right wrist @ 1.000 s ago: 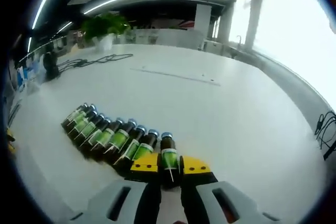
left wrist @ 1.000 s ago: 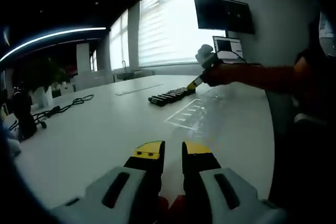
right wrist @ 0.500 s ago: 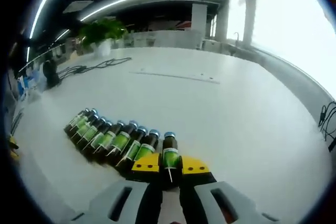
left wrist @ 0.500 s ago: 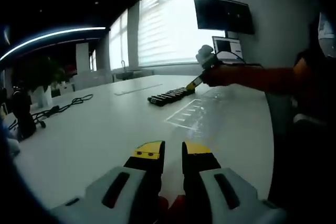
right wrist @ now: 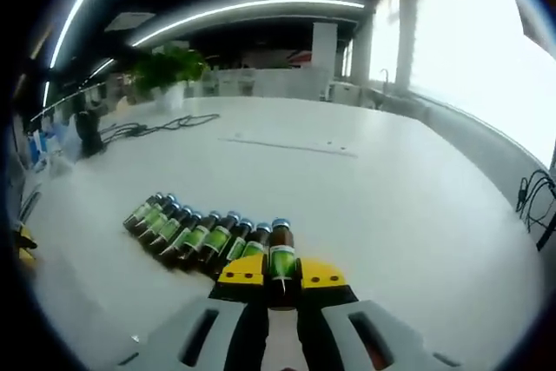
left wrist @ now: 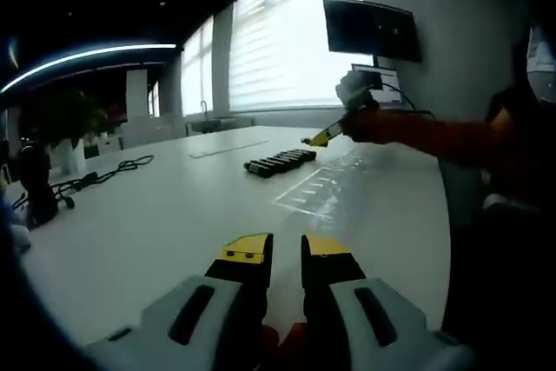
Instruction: Grip medicine bottles put into box
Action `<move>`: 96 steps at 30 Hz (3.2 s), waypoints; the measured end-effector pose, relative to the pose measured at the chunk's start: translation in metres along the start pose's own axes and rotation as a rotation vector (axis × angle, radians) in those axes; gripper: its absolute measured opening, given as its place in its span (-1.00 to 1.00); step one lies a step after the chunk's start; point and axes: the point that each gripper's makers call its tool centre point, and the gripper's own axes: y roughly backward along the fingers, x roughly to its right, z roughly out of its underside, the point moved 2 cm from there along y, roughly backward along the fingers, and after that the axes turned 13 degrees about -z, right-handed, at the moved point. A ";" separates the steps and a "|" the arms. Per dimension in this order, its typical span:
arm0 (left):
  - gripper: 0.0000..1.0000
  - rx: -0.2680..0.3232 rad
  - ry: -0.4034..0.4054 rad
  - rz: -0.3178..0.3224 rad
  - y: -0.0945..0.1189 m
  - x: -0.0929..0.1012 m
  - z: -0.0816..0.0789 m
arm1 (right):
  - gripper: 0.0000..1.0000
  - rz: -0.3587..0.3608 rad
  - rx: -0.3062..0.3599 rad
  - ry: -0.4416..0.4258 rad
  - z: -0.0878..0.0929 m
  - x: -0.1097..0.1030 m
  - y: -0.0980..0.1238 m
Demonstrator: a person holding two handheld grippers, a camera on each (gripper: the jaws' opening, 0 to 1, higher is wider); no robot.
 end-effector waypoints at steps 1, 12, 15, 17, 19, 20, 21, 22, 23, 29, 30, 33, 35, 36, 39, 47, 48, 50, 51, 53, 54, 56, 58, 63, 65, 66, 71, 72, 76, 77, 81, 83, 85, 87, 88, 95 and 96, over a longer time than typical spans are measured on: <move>-0.85 0.001 0.000 0.000 0.000 0.000 0.000 | -0.85 -0.001 0.009 -0.003 -0.001 -0.002 0.004; -0.85 0.011 0.019 0.008 0.001 -0.001 -0.002 | -0.85 -0.010 0.063 -0.018 -0.001 -0.018 0.040; -0.85 0.014 0.025 0.012 0.001 -0.001 -0.002 | -0.85 0.002 0.079 -0.010 0.001 -0.023 0.052; -0.85 0.016 0.026 0.015 0.001 -0.001 -0.002 | -0.85 0.011 0.080 -0.003 0.003 -0.025 0.057; -0.85 0.018 0.027 0.016 0.001 0.000 -0.003 | -0.85 0.017 0.086 0.000 0.007 -0.028 0.064; -0.85 0.019 0.026 0.016 0.002 0.000 -0.003 | -0.85 0.016 0.086 -0.001 0.009 -0.029 0.067; -0.85 0.019 0.025 0.015 0.002 0.000 -0.003 | -0.85 0.019 0.087 -0.002 0.011 -0.030 0.069; -0.85 0.021 0.023 0.014 0.002 0.000 -0.003 | -0.85 0.023 0.089 0.002 0.012 -0.031 0.071; -0.85 0.021 0.022 0.013 0.002 0.000 -0.003 | -0.85 0.027 0.088 0.005 0.014 -0.032 0.074; -0.85 0.020 0.019 0.012 0.001 0.000 -0.003 | -0.85 0.044 0.086 -0.002 0.023 -0.032 0.085; -0.85 0.020 0.019 0.011 0.001 0.000 -0.003 | -0.85 0.044 0.087 -0.006 0.025 -0.033 0.087; -0.85 0.019 0.020 0.010 0.001 0.000 -0.003 | -0.85 0.047 0.084 -0.002 0.030 -0.035 0.092; -0.85 0.019 0.016 0.009 0.001 0.000 -0.003 | -0.85 0.048 0.087 -0.001 0.032 -0.036 0.096; -0.85 0.019 0.015 0.009 0.001 0.000 -0.003 | -0.85 0.047 0.088 -0.007 0.033 -0.036 0.097; -0.85 0.017 0.011 0.007 0.001 0.000 -0.003 | -0.84 0.044 0.089 -0.030 0.038 -0.038 0.101; -0.85 0.018 0.007 0.005 0.001 0.000 -0.003 | -0.84 0.075 0.060 -0.049 0.058 -0.039 0.106; -0.85 0.018 0.007 0.004 0.001 0.000 -0.003 | -0.84 0.076 0.056 -0.050 0.059 -0.040 0.106; -0.85 0.018 0.006 0.005 0.001 0.000 -0.003 | -0.84 0.080 0.053 -0.050 0.061 -0.041 0.107; -0.85 0.018 0.005 0.004 0.001 0.000 -0.003 | -0.84 0.083 0.050 -0.050 0.063 -0.042 0.107; -0.85 0.017 0.004 0.004 0.001 0.000 -0.002 | -0.84 0.089 0.052 -0.045 0.064 -0.043 0.107; -0.85 0.017 0.005 0.004 0.001 0.000 -0.002 | -0.84 0.091 0.052 -0.039 0.065 -0.043 0.107; -0.85 0.017 0.005 0.004 0.001 0.000 -0.002 | -0.84 0.097 0.048 -0.031 0.065 -0.044 0.108; -0.85 0.016 0.003 0.004 0.001 0.000 -0.002 | -0.84 0.102 0.044 -0.026 0.066 -0.045 0.108; -0.85 0.015 0.003 0.004 0.001 0.000 -0.002 | -0.84 0.105 0.036 -0.010 0.069 -0.046 0.107; -0.85 0.014 0.004 0.004 0.001 0.000 -0.002 | -0.84 0.106 0.033 -0.016 0.070 -0.045 0.106; -0.85 0.014 0.004 0.004 0.001 0.000 -0.002 | -0.84 0.105 0.031 -0.016 0.070 -0.045 0.106; -0.85 0.013 0.004 0.005 0.001 0.000 -0.002 | -0.85 0.109 0.049 0.015 0.067 -0.046 0.107; -0.85 0.013 0.004 0.005 0.001 0.000 -0.002 | -0.87 0.112 0.051 0.021 0.067 -0.046 0.107; -0.85 0.012 0.002 0.005 0.001 0.000 -0.002 | -0.87 0.110 0.055 0.022 0.066 -0.045 0.108; -0.85 0.013 0.001 0.005 0.001 0.000 -0.002 | -0.87 0.108 0.058 0.020 0.066 -0.045 0.108; -0.85 0.012 0.001 0.005 0.001 0.000 -0.002 | -0.89 0.089 0.075 -0.001 0.063 -0.045 0.114; -0.85 0.013 0.001 0.005 0.001 0.000 -0.002 | -0.91 0.080 0.079 -0.009 0.061 -0.044 0.121; -0.85 0.012 0.002 0.005 0.001 0.000 -0.002 | -0.92 0.063 0.072 -0.017 0.062 -0.044 0.129; -0.85 0.012 0.001 0.005 0.001 0.000 -0.002 | -0.92 0.033 0.047 -0.024 0.066 -0.047 0.133; -0.85 0.011 0.000 0.005 0.001 0.000 -0.001 | -0.92 0.029 0.041 -0.031 0.067 -0.048 0.134; -0.85 0.009 -0.005 0.003 0.001 0.000 -0.001 | -0.91 0.029 0.013 -0.013 0.075 -0.051 0.135; -0.85 0.008 -0.005 0.003 0.001 0.000 -0.001 | -0.91 0.028 0.015 -0.017 0.075 -0.051 0.135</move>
